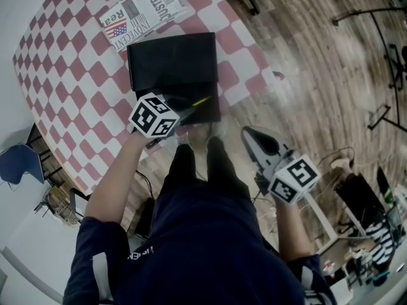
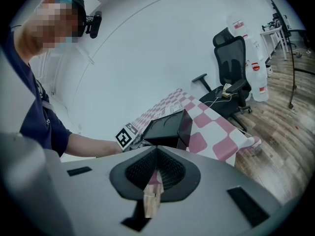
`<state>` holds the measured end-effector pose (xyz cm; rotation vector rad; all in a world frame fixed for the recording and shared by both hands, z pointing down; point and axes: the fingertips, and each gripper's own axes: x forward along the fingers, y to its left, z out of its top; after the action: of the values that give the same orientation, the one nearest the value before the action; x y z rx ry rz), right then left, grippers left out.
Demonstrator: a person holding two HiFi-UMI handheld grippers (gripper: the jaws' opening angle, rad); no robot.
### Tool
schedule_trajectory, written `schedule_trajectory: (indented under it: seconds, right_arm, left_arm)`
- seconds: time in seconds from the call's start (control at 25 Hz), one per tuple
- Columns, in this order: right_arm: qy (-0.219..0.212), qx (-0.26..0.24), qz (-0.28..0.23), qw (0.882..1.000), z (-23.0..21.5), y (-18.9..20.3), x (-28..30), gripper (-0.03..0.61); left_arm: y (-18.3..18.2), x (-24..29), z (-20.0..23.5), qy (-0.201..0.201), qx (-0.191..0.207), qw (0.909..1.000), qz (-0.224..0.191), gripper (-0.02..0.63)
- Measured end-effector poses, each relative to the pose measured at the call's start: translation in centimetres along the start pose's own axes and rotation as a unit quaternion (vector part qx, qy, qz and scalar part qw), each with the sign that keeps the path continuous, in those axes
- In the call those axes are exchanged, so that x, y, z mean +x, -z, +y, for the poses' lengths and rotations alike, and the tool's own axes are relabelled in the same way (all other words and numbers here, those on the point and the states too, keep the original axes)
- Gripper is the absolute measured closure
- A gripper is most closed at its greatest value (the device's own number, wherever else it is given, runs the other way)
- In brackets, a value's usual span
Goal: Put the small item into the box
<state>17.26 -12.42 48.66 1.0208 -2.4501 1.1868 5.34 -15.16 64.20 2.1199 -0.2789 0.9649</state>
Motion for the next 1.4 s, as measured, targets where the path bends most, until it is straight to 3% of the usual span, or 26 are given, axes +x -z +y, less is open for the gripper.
schedule_trajectory:
  seconds: [0.24, 0.48, 0.6, 0.76, 0.92, 1.08, 1.4]
  right_arm:
    - [0.003, 0.002, 0.000, 1.000, -0.4, -0.2, -0.1, 0.561]
    - [0.001, 0.001, -0.001, 1.000, -0.1, -0.4, 0.0, 0.561]
    - [0.002, -0.002, 0.000, 1.000, 0.1, -0.4, 0.0, 0.561]
    - [0.000, -0.007, -0.002, 1.000, 0.5, -0.7, 0.1, 0.561]
    - [-0.005, -0.018, -0.009, 1.000, 1.4, -1.5, 0.3, 0.561]
    - [-0.010, -0.037, -0.014, 0.999, 3.0, -2.5, 0.9, 0.561]
    - [-0.013, -0.070, -0.025, 0.997, 6.1, -4.1, 1.5, 0.561]
  left_arm:
    - [0.7, 0.7, 0.4, -0.042, 0.066, 0.9960, 0.042, 0.532]
    - [1.0, 0.7, 0.3, -0.091, 0.164, 0.9782, 0.088, 0.521]
    - [1.1, 0.7, 0.2, -0.103, 0.184, 0.9729, 0.095, 0.504]
    - [1.0, 0.4, 0.4, -0.115, 0.183, 0.9722, 0.090, 0.488]
    - [-0.1, -1.6, -0.4, -0.126, 0.184, 0.9733, 0.056, 0.483]
    - [-2.0, -5.2, -2.1, -0.134, 0.176, 0.9751, -0.017, 0.489]
    - [-5.6, -13.2, -5.9, -0.160, 0.171, 0.9599, -0.155, 0.541]
